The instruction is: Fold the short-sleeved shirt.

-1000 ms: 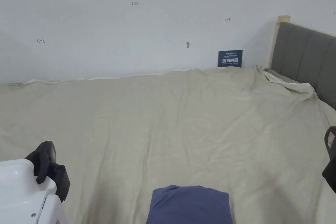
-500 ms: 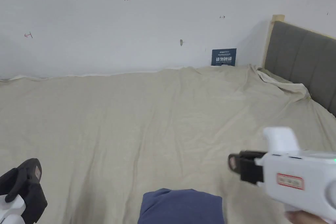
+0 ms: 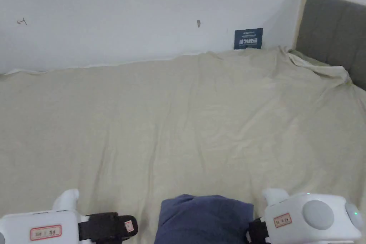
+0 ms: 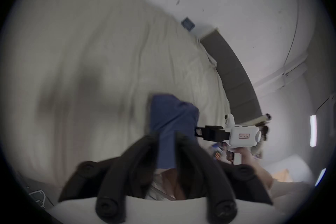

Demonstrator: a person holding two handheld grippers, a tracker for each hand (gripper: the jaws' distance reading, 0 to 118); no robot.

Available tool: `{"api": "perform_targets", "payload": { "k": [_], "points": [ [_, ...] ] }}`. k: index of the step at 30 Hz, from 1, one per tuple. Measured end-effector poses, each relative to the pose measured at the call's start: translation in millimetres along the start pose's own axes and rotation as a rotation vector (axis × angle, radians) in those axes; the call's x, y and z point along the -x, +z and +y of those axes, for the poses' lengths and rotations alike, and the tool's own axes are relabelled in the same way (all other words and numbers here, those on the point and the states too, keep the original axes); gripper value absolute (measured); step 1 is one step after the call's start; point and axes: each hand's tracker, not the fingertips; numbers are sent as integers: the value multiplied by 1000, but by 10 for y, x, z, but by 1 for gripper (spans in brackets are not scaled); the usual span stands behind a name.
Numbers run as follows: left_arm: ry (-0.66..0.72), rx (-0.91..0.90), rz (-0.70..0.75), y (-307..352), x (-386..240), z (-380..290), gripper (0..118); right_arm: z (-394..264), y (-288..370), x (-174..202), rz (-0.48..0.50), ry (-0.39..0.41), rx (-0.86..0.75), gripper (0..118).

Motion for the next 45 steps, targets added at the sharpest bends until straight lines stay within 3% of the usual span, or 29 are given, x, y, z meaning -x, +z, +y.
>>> {"api": "perform_targets", "payload": {
  "k": [2,3,9,11,14,17,19,20,21,22,24,25,30,35,42,45],
  "points": [
    [-4,87,-26,-242,104,140,106,-23,-4,-30,9,-8,-8,1],
    [-5,147,-34,-363,136,192,113,-24,-23,-53,14,-12,-12,1],
    [96,350,-147,-946,233,204,113,-14,-54,-96,31,-31,-11,1],
    [86,382,-146,-1133,204,174,113,-14,-31,-68,35,-29,-7,1],
    [53,406,-276,-1310,71,173,114,-15,-40,-80,40,-20,-3,1],
    [70,400,-211,-1418,37,171,114,-20,-32,-106,51,-21,-5,1],
    [77,363,-192,-1358,-19,160,110,-29,-8,-122,63,-31,-13,1],
    [49,353,-141,-1322,-53,178,90,-40,2,-132,68,-37,-16,1],
    [-12,337,-50,-1275,-108,174,53,-53,14,-141,72,-44,-18,1],
    [-121,316,80,-1253,-135,177,24,-68,28,-146,75,-52,-22,1],
    [-131,343,17,-1272,-173,148,24,-94,74,-116,121,-84,-27,1],
    [-107,345,19,-1282,-185,155,24,-106,71,-83,96,-79,-27,1],
    [-168,299,85,-1144,-283,147,24,-91,106,76,36,11,-64,1],
    [-224,216,201,-329,82,380,24,-65,214,304,65,44,-107,1],
    [-149,122,626,1317,1270,966,24,4,180,881,130,67,-50,1],
    [-184,128,830,1832,1727,1245,24,20,19,1053,125,89,2,1]
  ]
}}
